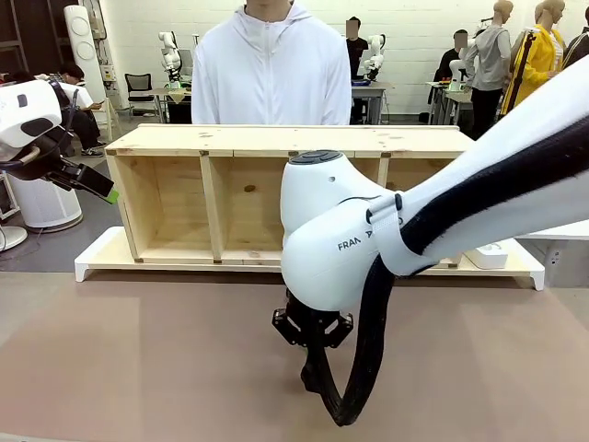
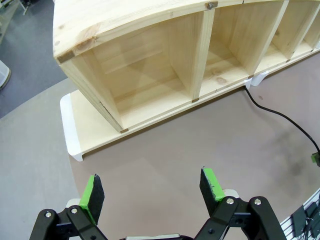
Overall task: Perform cable management.
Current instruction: Pull the grasped Power Cable to the location of the Power Strip.
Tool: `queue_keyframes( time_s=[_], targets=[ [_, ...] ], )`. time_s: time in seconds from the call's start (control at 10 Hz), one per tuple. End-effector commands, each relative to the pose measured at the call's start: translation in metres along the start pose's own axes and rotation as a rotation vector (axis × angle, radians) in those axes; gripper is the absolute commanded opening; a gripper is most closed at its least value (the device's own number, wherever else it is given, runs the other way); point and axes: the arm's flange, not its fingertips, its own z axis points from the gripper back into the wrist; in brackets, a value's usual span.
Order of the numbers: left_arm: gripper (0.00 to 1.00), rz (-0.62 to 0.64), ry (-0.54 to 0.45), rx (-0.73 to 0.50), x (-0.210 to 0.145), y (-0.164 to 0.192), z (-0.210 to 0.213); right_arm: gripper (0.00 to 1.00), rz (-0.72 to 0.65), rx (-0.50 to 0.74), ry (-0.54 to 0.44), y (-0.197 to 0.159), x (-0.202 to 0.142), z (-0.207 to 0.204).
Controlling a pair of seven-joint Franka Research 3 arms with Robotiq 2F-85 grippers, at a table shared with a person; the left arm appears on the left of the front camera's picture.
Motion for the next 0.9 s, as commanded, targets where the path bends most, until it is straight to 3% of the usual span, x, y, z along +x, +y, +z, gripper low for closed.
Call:
queue_keyframes(
  time_s=[0.0, 0.5, 0.6, 0.8],
  targets=[
    [1.0, 0.019, 0.003, -0.002, 0.0, 0.0, -0.001, 0.06, 0.036, -0.008, 0.029, 0.013, 0.012, -0.002],
    [1.0, 0.019, 0.003, -0.002, 0.0, 0.0, -0.001, 0.06, 0.024, 0.0, 0.023, 0.012, 0.01, -0.003],
    [1.0, 0.019, 0.003, -0.002, 0.0, 0.0, -0.001, 0.06, 0.065, -0.01, 0.096, 0.0, -0.002, -0.011],
    [1.0, 0.019, 0.003, -0.002, 0.0, 0.0, -0.001, 0.06, 0.1, -0.038, 0.155, -0.052, -0.039, -0.01]
  ],
)
